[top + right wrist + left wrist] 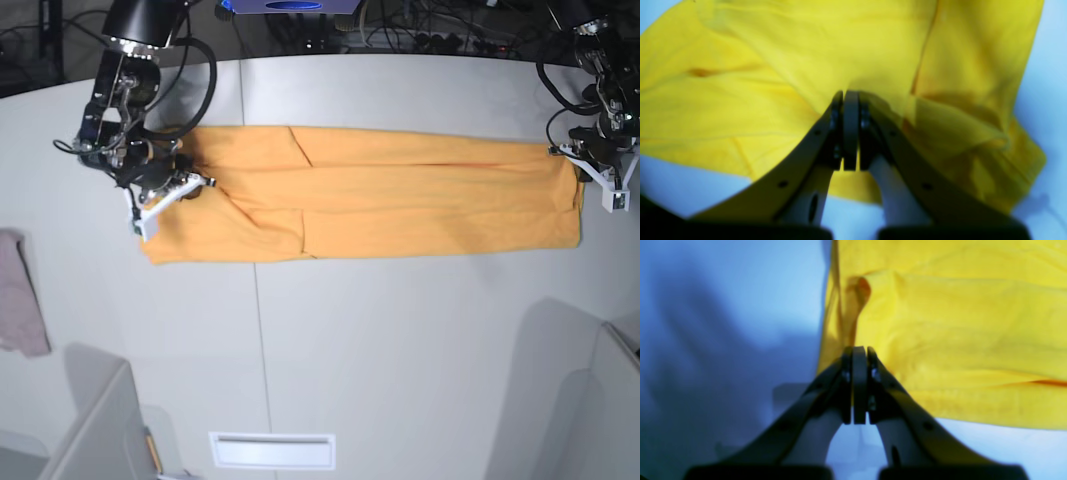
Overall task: Fold the T-shirt properly
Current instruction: 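Pull the grasped strip end with the right gripper to straighten it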
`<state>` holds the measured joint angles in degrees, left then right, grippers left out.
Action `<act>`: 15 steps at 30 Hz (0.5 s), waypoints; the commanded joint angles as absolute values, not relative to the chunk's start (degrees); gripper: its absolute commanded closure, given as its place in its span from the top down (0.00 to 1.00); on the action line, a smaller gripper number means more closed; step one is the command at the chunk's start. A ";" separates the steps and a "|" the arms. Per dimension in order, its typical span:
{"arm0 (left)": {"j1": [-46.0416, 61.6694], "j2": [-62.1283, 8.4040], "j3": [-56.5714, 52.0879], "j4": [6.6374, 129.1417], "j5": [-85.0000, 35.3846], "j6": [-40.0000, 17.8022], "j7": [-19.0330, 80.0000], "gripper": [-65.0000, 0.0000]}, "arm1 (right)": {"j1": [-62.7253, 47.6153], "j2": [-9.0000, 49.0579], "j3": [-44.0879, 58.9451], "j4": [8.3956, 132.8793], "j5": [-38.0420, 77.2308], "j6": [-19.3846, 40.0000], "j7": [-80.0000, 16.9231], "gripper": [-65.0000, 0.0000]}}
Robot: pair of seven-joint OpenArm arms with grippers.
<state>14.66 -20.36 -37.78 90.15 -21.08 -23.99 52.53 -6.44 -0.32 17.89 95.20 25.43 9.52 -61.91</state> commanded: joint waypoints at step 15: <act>14.55 -21.76 -38.37 91.21 -21.41 -23.69 51.56 0.00 | -4.26 -1.80 12.26 98.59 26.07 9.27 -59.65 0.00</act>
<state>14.79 -20.49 -37.85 90.15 -21.10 -23.83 52.51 -4.78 -2.09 12.05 98.04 25.98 9.13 -60.01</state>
